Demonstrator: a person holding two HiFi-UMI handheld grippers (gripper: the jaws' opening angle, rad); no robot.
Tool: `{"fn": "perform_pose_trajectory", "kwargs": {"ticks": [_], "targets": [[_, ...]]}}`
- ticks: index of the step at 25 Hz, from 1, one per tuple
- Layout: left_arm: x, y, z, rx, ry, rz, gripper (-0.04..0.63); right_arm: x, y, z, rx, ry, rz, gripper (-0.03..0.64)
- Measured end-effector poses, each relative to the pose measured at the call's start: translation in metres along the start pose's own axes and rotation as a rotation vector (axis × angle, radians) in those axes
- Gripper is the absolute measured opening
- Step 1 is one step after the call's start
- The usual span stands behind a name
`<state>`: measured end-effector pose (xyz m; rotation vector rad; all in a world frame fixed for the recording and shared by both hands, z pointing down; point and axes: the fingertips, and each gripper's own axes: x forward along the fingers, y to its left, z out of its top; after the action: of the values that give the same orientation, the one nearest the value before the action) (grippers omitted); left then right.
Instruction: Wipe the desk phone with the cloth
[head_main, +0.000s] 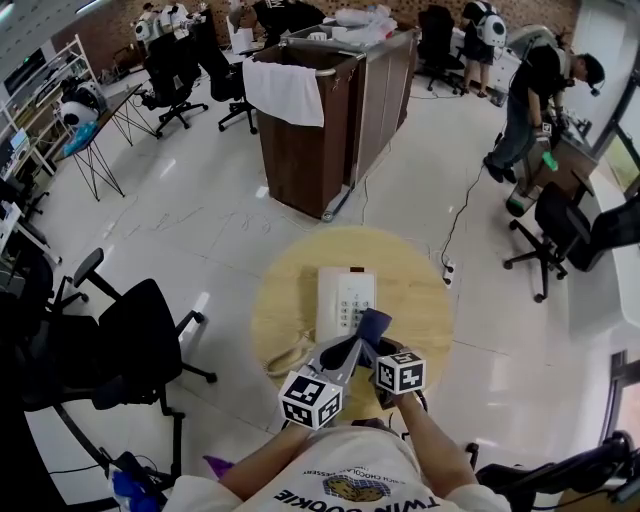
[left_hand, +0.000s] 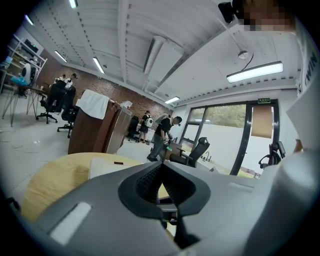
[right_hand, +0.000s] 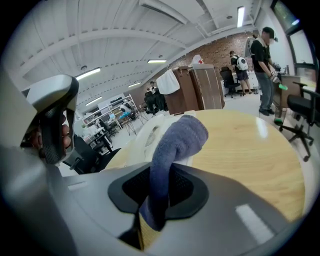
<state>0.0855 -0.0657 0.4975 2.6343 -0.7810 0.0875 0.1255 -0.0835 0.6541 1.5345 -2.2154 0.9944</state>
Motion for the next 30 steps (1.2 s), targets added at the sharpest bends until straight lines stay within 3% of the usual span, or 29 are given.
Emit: {"fn": "perform_pose_trajectory", "kwargs": {"ticks": [5, 11, 21, 30], "targets": [[0.001, 0.0, 0.005, -0.002, -0.015, 0.013, -0.008, -0.027, -0.002, 0.041, 0.008, -0.12, -0.005, 0.067], [0.006, 0.004, 0.001, -0.015, -0.005, 0.05, -0.008, -0.055, -0.04, 0.096, -0.08, -0.227, -0.112, 0.067], [0.021, -0.003, -0.008, 0.0, 0.023, 0.075, -0.008, -0.023, -0.061, 0.029, -0.026, -0.048, -0.091, 0.067], [0.03, 0.001, -0.012, -0.017, 0.03, 0.123, -0.008, -0.006, -0.063, 0.016, -0.028, 0.024, -0.048, 0.067]]}}
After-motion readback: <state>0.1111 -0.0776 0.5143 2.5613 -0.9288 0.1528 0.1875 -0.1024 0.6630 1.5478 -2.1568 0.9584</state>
